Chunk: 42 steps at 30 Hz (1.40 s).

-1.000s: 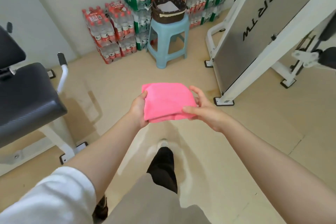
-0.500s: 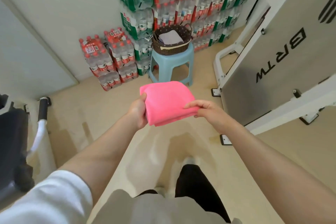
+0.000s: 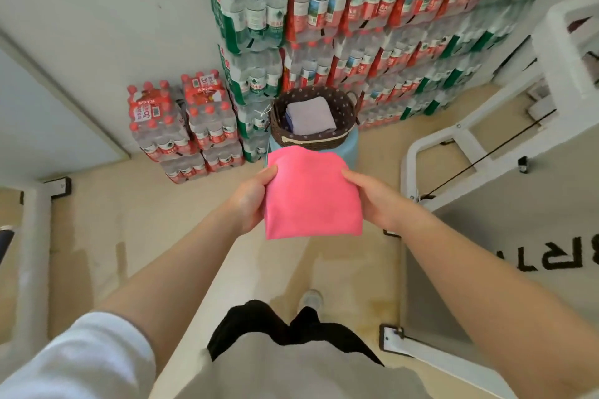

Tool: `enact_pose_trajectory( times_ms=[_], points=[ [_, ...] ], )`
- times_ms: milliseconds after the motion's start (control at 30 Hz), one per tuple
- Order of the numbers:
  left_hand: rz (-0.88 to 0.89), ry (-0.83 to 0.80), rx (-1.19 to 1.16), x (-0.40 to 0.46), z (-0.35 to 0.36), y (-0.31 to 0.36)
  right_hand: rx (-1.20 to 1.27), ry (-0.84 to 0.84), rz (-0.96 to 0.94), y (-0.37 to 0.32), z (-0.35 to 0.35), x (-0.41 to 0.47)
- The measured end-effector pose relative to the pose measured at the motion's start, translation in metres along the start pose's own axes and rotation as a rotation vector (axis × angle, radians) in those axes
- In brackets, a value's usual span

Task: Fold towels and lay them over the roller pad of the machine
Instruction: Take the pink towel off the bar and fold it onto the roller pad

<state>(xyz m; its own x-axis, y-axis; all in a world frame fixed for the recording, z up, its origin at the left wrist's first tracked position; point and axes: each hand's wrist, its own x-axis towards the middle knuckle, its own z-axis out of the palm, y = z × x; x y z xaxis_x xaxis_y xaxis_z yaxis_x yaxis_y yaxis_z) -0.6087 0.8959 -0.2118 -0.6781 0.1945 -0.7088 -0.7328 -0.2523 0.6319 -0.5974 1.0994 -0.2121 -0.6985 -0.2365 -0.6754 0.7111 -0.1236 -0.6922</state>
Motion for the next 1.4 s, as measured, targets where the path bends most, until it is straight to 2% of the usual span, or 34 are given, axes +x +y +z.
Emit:
enact_pose_trajectory(
  times_ms=[167, 267, 367, 467, 533, 633, 700, 800, 900, 1033, 1167, 1333, 1400],
  points=[
    [0.113, 0.092, 0.091, 0.075, 0.015, 0.034, 0.033, 0.024, -0.041, -0.052, -0.021, 0.065],
    [0.180, 0.082, 0.164, 0.129, 0.015, 0.053, -0.007, 0.165, -0.057, -0.073, -0.036, 0.120],
    [0.143, 0.086, 0.147, 0.181, 0.016, 0.076, -0.002, 0.276, -0.053, -0.093, -0.055, 0.179],
    [0.179, 0.113, 0.257, 0.243, 0.016, 0.100, 0.003, 0.353, 0.001, -0.110, -0.074, 0.243],
    [0.205, 0.161, 0.314, 0.289, 0.014, 0.110, -0.074, 0.403, 0.033, -0.117, -0.087, 0.284],
    [0.240, 0.193, 0.487, 0.349, 0.013, 0.116, -0.212, 0.454, -0.017, -0.124, -0.104, 0.335],
    [0.265, 0.155, 0.568, 0.381, 0.013, 0.112, -0.407, 0.439, -0.093, -0.125, -0.116, 0.366],
    [0.162, 0.144, 0.516, 0.422, 0.014, 0.106, -0.764, 0.375, -0.196, -0.124, -0.138, 0.411],
    [0.107, 0.142, 0.511, 0.459, 0.013, 0.101, -0.917, 0.364, -0.239, -0.128, -0.154, 0.447],
    [0.129, 0.141, 0.660, 0.491, 0.012, 0.096, -1.052, 0.231, -0.122, -0.129, -0.166, 0.475],
    [0.081, 0.060, 0.996, 0.499, 0.014, 0.084, -1.289, 0.120, -0.005, -0.121, -0.171, 0.479],
    [0.047, 0.075, 1.003, 0.492, 0.027, 0.079, -1.383, 0.097, 0.026, -0.114, -0.179, 0.478],
    [0.010, 0.098, 1.088, 0.492, 0.031, 0.076, -1.436, 0.072, 0.071, -0.114, -0.182, 0.475]
  ],
)
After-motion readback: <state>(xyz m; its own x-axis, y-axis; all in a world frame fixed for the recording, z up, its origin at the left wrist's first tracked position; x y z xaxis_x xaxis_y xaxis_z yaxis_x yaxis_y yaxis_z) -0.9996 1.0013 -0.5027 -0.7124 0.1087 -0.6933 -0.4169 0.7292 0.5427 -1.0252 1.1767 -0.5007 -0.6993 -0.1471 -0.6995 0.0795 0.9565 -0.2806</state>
